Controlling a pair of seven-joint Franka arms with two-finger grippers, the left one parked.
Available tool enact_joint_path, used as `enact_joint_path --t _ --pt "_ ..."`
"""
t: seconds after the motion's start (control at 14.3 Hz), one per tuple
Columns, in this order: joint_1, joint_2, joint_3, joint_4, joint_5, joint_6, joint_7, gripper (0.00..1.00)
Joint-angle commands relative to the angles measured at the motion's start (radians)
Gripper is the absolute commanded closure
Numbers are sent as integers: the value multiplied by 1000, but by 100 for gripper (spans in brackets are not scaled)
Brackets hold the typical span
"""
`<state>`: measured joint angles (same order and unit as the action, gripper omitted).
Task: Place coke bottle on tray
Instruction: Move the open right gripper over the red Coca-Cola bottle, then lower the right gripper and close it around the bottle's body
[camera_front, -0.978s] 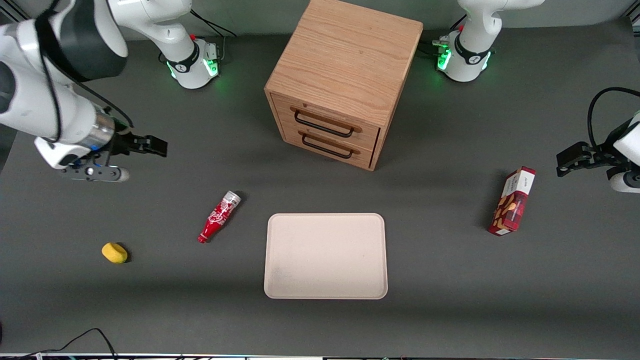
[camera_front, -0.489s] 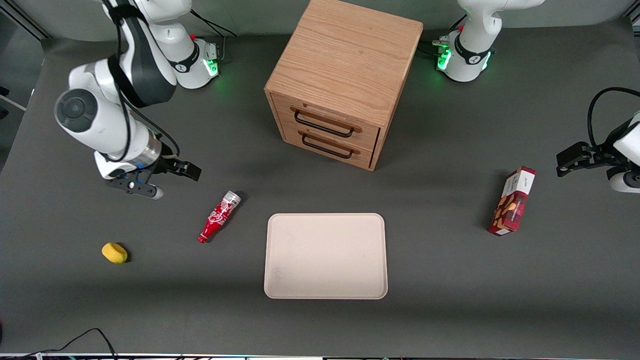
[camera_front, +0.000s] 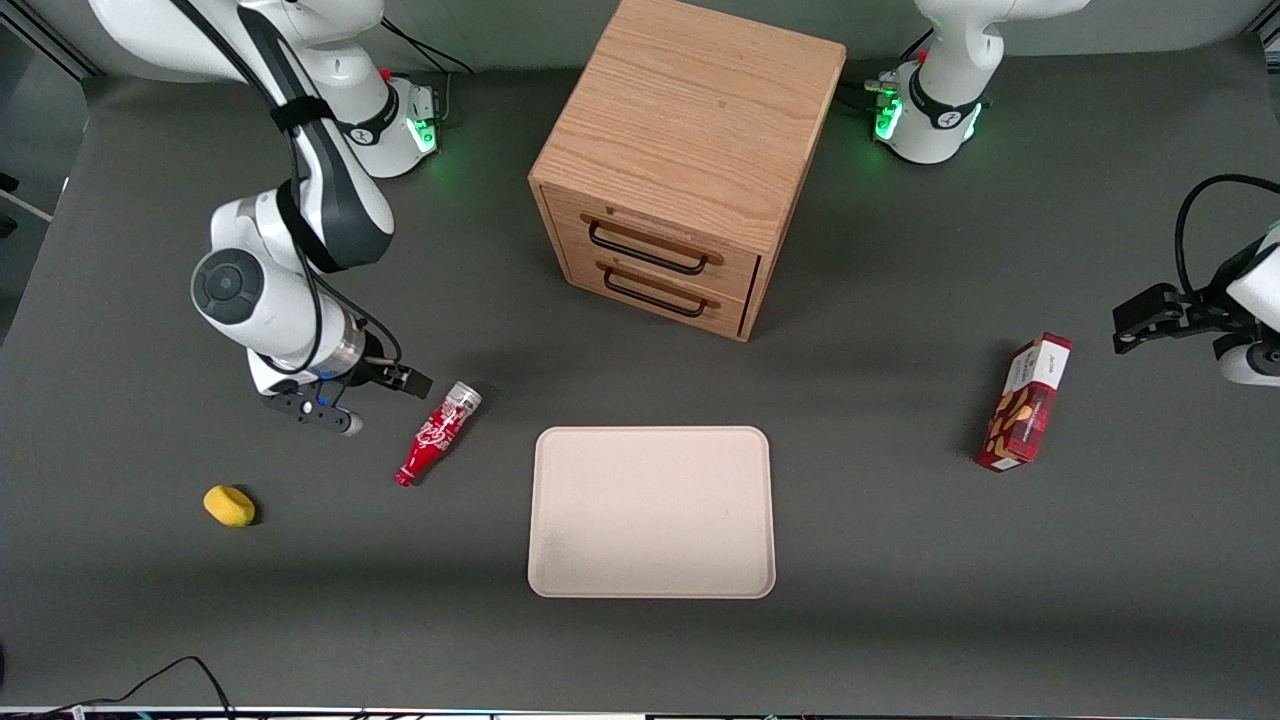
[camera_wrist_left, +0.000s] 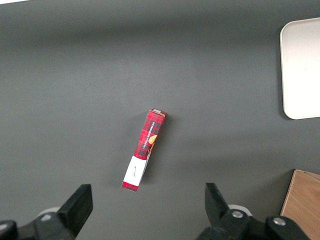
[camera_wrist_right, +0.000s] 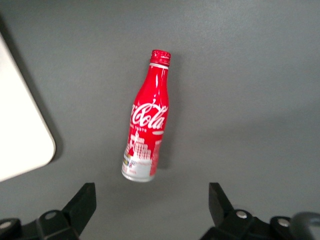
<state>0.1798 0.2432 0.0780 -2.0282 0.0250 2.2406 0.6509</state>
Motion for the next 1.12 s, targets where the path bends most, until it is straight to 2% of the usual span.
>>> enact_joint_path --t 0.0,0.07,0.42,0.7,1.05 --pt "13 79 20 17 -28 74 133 0" --pt "13 102 20 19 -46 97 148 0" --pt "13 175 19 20 -50 184 185 0" --pt "13 232 19 19 -117 253 256 0" --pt "10 269 19 20 -119 306 282 0"
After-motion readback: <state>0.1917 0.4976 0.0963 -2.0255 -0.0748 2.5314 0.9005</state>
